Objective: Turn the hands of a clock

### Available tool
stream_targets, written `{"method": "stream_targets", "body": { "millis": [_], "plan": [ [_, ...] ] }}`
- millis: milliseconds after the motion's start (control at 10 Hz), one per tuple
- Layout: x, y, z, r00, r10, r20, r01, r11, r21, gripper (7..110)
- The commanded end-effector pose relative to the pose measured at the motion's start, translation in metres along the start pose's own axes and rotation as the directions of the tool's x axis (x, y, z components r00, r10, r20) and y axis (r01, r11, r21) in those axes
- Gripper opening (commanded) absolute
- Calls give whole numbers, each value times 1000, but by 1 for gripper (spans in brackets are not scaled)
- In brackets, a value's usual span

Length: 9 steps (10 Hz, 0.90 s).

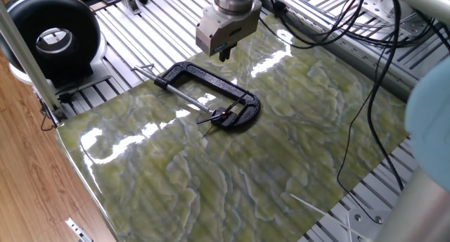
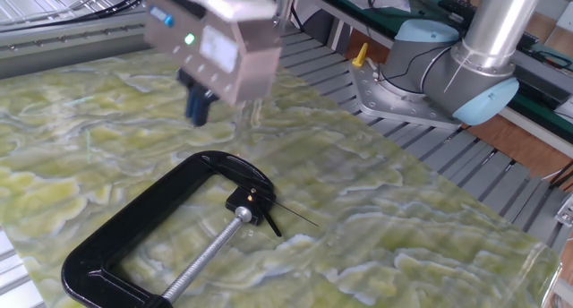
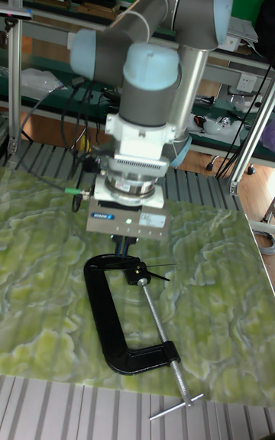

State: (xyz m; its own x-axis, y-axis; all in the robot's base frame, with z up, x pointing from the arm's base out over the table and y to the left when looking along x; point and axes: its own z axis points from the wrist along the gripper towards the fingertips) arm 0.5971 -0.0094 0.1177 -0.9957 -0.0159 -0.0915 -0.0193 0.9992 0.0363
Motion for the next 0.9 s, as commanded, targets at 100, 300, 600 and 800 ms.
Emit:
{"method": "stream_targets", "body": {
  "millis": [100,300,600,800],
  "plan": [
    [-21,-18,37,999,-16,40,15,1000,9,7],
    [-25,-21,46,999,-6,39,5,1000,15,7],
    [-16,-15,66,1000,-16,-15,16,1000,6,7],
    [-8,-9,77,1000,-17,-19,16,1000,-11,7]
  ]
}}
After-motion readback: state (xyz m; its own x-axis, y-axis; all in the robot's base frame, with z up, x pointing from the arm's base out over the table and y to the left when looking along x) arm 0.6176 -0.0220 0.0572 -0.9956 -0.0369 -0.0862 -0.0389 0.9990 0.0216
